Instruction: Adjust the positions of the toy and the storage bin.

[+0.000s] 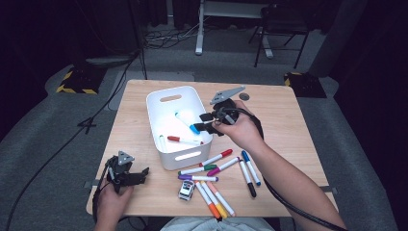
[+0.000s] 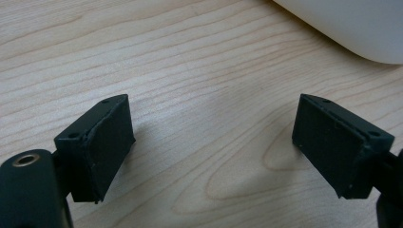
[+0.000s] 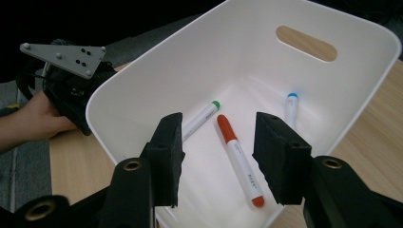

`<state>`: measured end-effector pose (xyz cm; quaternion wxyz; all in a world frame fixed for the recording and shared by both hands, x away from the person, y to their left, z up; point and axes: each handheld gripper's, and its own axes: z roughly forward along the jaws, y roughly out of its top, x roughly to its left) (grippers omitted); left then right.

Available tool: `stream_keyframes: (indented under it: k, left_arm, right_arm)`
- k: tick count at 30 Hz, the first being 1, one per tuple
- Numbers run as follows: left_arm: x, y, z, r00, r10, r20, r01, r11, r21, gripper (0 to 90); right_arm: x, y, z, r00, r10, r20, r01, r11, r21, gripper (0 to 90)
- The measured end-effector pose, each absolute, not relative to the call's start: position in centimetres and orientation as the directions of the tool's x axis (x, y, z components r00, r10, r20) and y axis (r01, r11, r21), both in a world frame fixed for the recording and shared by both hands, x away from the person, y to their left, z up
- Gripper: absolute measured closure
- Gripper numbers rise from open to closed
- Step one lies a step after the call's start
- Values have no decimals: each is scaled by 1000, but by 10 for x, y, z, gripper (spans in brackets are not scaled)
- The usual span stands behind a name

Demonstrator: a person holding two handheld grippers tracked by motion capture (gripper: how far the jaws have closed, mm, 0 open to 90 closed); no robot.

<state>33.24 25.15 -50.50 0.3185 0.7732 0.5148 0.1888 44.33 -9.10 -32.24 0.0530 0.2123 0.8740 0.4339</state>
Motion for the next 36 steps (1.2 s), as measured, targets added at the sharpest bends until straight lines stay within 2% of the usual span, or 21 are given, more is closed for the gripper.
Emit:
stream_keyframes:
  k: [6,17,29,36]
  left_arm:
    - [332,252,-505,399,916,-37,676,-267,687,140]
    - [332,251,-505,398,917,-36,676,-267,687,140]
    - [332,251,-505,398,917,-35,676,-267,687,140]
    - [332,251,-505,398,917,-36,676,-266,687,140]
  right_arm:
    - [438,-124,-317,-887,454,84,339,517,786,549]
    - [442,-187,-335,-833,541,116,411,465,784,550]
    - [439,-219,-348,-799,587,133,452,439,777,539]
    - [432,-236,-367,-782,607,140,481,445,755,539]
